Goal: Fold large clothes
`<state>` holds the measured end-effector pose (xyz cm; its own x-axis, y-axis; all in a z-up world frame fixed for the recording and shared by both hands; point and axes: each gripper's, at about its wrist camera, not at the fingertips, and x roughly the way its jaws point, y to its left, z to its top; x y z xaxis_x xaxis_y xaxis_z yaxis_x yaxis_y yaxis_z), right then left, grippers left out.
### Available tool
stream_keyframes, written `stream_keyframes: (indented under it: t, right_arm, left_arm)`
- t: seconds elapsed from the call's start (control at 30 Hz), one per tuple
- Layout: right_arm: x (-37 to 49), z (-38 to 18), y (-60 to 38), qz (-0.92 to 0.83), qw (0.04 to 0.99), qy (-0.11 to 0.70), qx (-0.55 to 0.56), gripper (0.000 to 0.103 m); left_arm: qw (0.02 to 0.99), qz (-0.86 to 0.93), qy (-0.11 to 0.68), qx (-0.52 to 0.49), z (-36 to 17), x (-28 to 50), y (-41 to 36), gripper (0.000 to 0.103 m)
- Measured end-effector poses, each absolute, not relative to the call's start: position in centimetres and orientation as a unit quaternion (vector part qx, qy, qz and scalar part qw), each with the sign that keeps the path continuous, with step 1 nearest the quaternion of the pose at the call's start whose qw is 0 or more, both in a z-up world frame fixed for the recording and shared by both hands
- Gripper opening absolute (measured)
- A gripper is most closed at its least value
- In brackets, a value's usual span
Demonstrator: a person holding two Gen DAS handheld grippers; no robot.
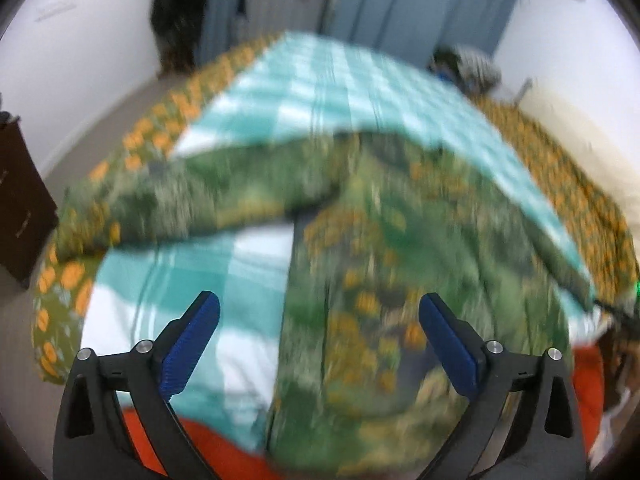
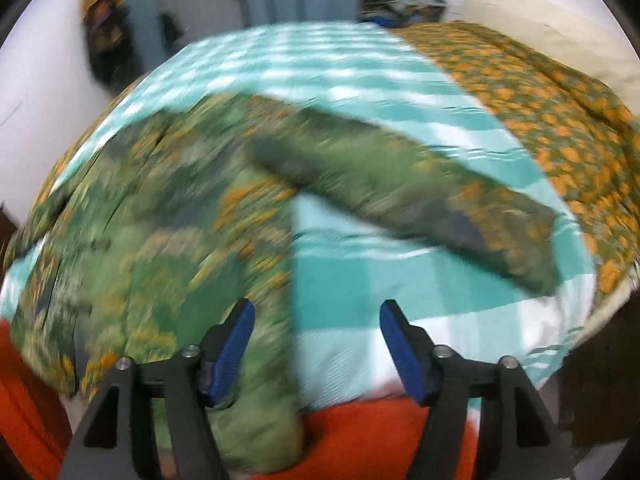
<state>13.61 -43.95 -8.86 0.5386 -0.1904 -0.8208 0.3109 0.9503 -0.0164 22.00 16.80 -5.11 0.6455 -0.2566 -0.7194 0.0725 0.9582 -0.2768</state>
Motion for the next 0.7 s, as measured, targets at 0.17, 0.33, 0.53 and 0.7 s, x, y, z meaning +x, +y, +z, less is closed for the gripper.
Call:
stream_keyframes:
  t: [0.17,0.33,0.53,0.7]
  right_arm:
    - [11.8,-8.0,-51.7,-0.205,0.876,0.403,0.168,0.068]
    - [9.1,-11.2,-60.0,-0.259,0.825,0.365,0.345,0.068]
    - [8.3,-16.9,-64.6,-0.263,0.768,0.327,0.485,0.068]
    - [8.6,-20.3,-66.9,-0.282,0.731,0.243,0.571,0.068]
  left_arm:
    - [0.913,-0.102,0.383,-0.093,-4.8,23.7,14.2,0.1]
    - [0.897,-0.108,0.425,-0.053,-6.7,24.5,11.1,0.1]
    - [0.882,-0.107,0.452,-0.084,-8.3,24.3,9.9,0.1]
    - [0.87,-0.109,0.464,-0.123,-9.4,23.7,9.5,0.1]
